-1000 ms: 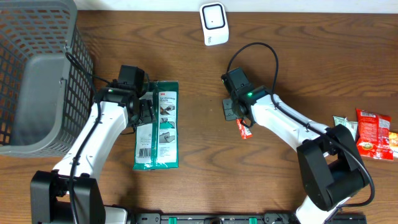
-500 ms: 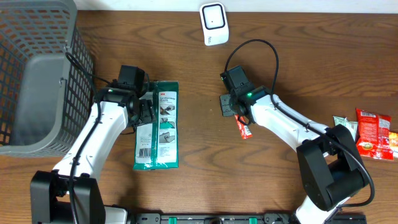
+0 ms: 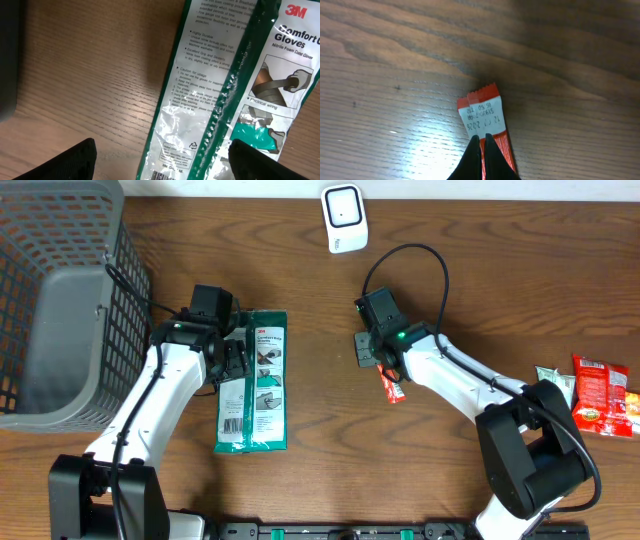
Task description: Scan the item barcode
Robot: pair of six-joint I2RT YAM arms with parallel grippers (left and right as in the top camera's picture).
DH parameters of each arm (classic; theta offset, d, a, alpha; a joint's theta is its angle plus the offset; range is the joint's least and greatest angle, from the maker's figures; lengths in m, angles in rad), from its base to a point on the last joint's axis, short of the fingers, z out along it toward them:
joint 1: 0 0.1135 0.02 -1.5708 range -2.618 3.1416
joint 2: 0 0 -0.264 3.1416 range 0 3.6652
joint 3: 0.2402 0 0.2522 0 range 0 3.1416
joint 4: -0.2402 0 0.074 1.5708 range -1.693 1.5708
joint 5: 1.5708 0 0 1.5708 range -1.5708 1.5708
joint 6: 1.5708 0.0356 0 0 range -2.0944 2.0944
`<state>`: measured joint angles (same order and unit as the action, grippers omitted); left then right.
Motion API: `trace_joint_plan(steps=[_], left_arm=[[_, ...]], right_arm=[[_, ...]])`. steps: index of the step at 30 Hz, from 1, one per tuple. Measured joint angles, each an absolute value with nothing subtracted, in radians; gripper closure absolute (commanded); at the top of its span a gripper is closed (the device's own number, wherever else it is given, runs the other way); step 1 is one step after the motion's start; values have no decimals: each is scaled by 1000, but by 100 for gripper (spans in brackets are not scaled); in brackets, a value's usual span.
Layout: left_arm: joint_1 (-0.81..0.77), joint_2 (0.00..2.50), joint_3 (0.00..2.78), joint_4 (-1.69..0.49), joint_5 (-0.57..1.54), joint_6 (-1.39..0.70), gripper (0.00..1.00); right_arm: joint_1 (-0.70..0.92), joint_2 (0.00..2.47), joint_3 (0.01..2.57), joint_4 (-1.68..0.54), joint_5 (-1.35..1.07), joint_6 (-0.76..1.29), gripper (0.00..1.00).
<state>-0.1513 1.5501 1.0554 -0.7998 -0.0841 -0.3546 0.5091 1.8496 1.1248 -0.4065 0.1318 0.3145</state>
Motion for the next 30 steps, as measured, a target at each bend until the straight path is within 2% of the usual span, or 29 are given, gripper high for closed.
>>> trace_joint_plan(steps=[21,24,30], left_arm=[[-151,1550,1055,-800,-84,-355,15],[-151,1550,1055,-800,-84,-355,15],[-151,1550,1055,-800,-84,-355,15]], right_arm=[[509,1841,997,-281,131,352,94],[509,1831,997,-287,125,351,91],[509,1719,998,-287,102,348,90]])
